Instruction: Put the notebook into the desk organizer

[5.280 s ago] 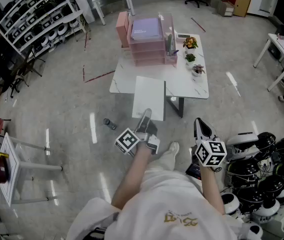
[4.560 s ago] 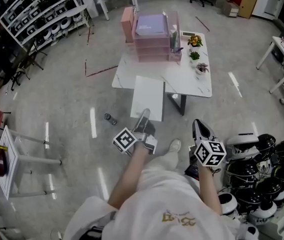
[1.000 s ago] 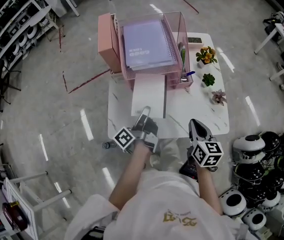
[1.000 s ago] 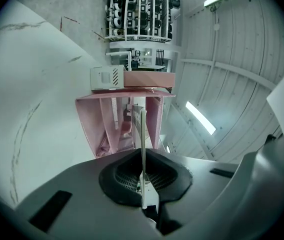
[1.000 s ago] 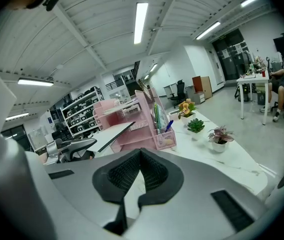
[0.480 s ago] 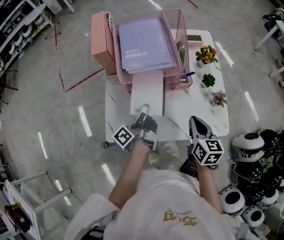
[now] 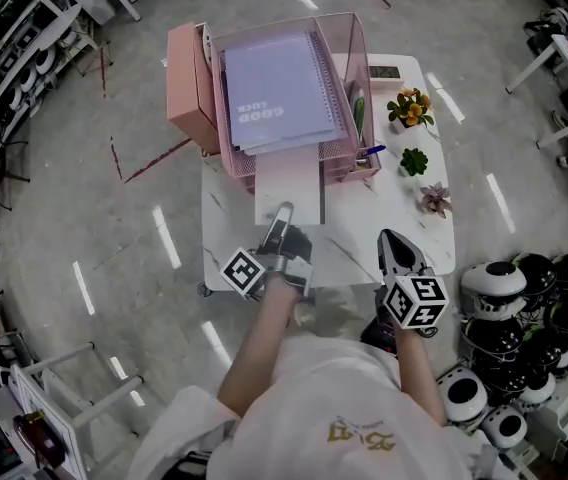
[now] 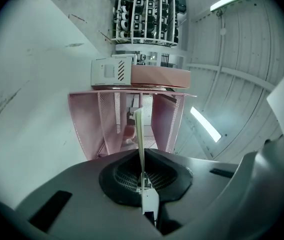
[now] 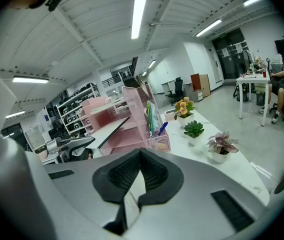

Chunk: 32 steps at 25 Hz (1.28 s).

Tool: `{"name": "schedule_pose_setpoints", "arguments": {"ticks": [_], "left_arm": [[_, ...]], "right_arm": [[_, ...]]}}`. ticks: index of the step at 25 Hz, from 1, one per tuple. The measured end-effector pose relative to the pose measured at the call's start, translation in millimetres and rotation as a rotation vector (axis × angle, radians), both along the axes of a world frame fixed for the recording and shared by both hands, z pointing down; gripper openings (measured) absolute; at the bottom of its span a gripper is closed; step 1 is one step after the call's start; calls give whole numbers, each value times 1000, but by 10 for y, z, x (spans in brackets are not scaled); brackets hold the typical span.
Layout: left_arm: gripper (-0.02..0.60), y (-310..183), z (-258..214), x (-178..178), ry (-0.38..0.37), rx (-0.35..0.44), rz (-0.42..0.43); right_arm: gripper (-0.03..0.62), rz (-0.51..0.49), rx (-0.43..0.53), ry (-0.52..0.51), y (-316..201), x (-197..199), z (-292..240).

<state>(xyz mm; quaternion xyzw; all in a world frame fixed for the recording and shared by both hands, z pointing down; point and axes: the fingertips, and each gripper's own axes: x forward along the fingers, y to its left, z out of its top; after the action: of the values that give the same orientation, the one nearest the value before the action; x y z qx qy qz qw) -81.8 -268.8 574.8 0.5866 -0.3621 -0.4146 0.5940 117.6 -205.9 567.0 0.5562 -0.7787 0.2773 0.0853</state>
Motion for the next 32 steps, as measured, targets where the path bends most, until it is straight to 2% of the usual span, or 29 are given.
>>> {"name": "schedule_pose_setpoints", "arguments": {"ticks": [11,15,20,30,32], "left_arm": [[28,-247,11,6,7,-13,-26],[28,-334,13,-10,-16,-11,-31],[28,-445,-15,-7,0,-9,-49],[54,-476,34,5,-27,-20,-64],[81,-477,60,-2,-36,-35,-63]], "right_arm": [[9,-3,-9,1,-194,16,38],[9,-3,-7,1,-258,2,30],[9,-2,-14,-1,-316,4,57],[9,-8,-12,3,-393,23,62],[9,-9,-9,3,-387,21,50]]}}
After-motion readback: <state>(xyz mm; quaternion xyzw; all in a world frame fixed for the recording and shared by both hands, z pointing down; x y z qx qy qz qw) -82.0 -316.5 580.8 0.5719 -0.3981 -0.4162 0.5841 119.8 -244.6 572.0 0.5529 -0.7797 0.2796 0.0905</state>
